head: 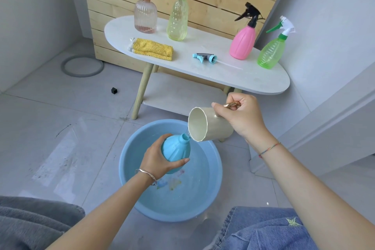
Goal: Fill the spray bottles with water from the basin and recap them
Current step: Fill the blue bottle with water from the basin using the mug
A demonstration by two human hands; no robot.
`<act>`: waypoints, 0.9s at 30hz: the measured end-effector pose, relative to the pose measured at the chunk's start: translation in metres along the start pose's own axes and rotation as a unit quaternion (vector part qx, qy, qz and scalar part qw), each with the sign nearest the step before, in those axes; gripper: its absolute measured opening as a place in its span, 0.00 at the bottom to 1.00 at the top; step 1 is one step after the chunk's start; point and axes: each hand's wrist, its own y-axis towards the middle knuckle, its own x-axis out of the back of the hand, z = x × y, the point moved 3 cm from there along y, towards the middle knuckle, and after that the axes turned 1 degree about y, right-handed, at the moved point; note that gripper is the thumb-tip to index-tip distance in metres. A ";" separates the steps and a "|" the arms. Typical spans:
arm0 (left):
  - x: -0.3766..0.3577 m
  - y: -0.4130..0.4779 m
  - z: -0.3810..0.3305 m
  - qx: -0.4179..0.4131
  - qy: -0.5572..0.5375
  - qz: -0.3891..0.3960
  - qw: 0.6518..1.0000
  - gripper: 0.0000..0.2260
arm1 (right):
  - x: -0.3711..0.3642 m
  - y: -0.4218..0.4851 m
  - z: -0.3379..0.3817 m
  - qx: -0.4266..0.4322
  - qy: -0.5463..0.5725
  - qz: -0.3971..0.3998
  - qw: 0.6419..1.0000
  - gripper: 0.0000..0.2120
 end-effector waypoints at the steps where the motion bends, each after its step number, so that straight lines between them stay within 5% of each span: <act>1: 0.000 0.000 0.000 -0.001 0.001 0.001 1.000 0.37 | 0.000 0.000 0.000 0.003 -0.002 0.001 1.000 0.26; 27: -0.002 0.000 -0.001 -0.006 -0.005 -0.002 1.000 0.36 | -0.008 -0.002 0.009 0.093 -0.039 0.023 0.995 0.23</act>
